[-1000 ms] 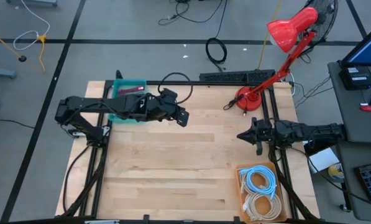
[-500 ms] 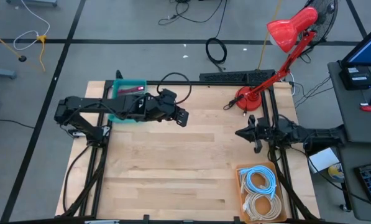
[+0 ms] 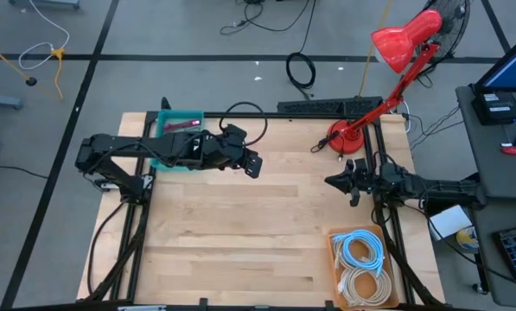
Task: Pick & Place USB Port
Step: Return to Home Position
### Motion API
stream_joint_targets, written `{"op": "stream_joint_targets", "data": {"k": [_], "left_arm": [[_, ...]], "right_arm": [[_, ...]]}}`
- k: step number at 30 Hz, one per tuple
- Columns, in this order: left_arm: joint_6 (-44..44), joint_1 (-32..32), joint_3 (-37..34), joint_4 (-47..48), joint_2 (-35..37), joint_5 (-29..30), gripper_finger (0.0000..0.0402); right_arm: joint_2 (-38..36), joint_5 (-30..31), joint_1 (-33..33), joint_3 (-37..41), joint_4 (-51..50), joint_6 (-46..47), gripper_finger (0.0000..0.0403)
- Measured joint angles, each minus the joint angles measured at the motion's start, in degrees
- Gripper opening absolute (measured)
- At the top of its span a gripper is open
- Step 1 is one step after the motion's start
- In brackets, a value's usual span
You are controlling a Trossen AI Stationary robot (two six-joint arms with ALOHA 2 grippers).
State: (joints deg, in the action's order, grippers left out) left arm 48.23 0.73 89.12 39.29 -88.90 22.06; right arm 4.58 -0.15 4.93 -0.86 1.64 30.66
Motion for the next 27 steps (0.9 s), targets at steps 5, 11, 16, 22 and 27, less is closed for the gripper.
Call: {"op": "stream_joint_targets", "data": {"k": [5,11,16,22,27], "left_arm": [[-1.12,-0.74,0.00,-0.19,0.00,0.05,0.0000],[-1.62,-1.46,0.00,-0.58,0.00,0.03,0.0000],[-1.78,-1.41,0.00,-0.58,0.00,0.02,0.0000],[-2.81,-1.29,0.00,-0.58,0.00,-0.05,0.0000],[-5.45,-1.51,0.00,-0.66,0.00,-1.05,0.0000]], "right_arm": [[0.00,0.00,0.00,0.00,0.14,-0.21,0.0000],[-0.01,-0.18,-0.02,0.00,0.02,-8.96,0.0000],[0.00,-0.41,-0.02,0.02,-0.01,-16.74,0.0000],[0.00,-0.11,-0.02,0.02,-0.06,-22.30,0.0000],[0.00,-0.11,-0.02,0.02,0.25,-22.39,0.0000]]}}
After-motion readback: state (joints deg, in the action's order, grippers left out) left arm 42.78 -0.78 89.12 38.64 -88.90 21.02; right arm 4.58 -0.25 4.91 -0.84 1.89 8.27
